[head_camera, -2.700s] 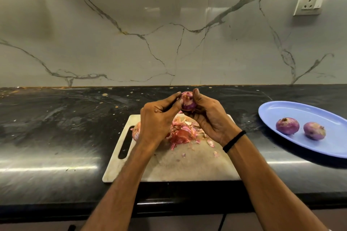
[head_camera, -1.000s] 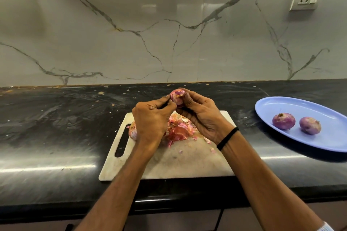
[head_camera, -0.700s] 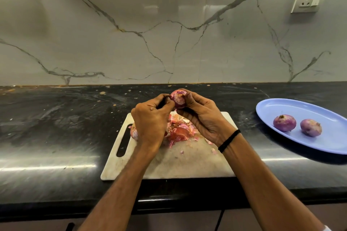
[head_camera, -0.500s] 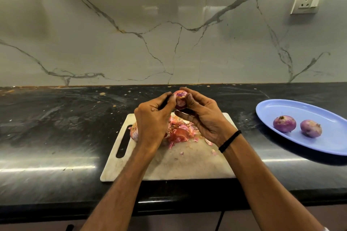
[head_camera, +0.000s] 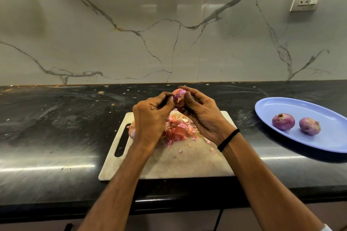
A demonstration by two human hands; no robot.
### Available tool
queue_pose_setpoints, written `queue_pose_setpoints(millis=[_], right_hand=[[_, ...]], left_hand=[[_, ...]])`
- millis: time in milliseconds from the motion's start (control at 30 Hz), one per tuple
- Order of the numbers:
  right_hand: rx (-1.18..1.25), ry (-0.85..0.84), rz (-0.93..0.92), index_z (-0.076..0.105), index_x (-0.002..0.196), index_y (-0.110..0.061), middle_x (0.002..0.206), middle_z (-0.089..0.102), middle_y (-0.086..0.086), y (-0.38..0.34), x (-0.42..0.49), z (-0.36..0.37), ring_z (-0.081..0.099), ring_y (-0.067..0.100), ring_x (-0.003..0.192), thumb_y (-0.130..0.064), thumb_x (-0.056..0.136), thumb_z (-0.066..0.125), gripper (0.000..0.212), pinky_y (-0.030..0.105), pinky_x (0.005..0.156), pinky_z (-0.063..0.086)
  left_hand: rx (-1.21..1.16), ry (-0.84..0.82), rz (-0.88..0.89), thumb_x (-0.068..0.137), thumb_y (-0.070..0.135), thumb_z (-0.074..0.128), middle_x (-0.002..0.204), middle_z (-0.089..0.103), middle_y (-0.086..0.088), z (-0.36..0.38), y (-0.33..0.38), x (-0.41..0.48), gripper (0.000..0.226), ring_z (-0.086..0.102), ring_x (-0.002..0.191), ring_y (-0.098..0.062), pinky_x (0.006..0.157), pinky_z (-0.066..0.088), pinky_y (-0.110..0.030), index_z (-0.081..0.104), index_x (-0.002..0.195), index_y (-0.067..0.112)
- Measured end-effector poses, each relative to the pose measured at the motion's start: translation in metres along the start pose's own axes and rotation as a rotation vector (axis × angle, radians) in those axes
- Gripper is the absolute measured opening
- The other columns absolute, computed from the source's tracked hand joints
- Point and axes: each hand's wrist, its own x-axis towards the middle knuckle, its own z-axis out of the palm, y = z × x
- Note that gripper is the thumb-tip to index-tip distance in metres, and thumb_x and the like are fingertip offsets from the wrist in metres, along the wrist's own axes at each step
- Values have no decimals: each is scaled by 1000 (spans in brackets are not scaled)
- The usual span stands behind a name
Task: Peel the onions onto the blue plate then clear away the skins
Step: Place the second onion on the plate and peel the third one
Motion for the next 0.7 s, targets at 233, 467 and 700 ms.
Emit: queue_pose_setpoints(millis=[233, 467, 700], right_hand=[[107, -90, 57, 58, 131, -1, 128, 63, 23, 1, -3, 2, 64, 37, 115, -13, 90, 59, 43, 47, 93, 56], [26, -54, 57, 59, 126, 0, 118, 67, 24, -3, -2, 2, 68, 34, 107, -1, 77, 69, 51, 34, 83, 61], [-53, -85, 26, 57, 129, -1, 127, 62, 26, -1, 1, -5, 64, 36, 116, 4, 75, 70, 55, 42, 94, 57]], left_hand=[[21, 55, -40, 86, 21, 75, 77, 70, 15, -3, 0, 1, 9, 70, 72, 0, 65, 56, -13, 74, 95, 22], [-256, -30, -293, 89, 23, 72, 100, 73, 8, -3, 2, 7, 30, 71, 90, 0, 74, 55, -13, 70, 117, 15], [-403, -185, -359, 89, 18, 70, 103, 73, 13, -4, 4, 7, 32, 70, 98, -2, 82, 57, -19, 68, 121, 19]])
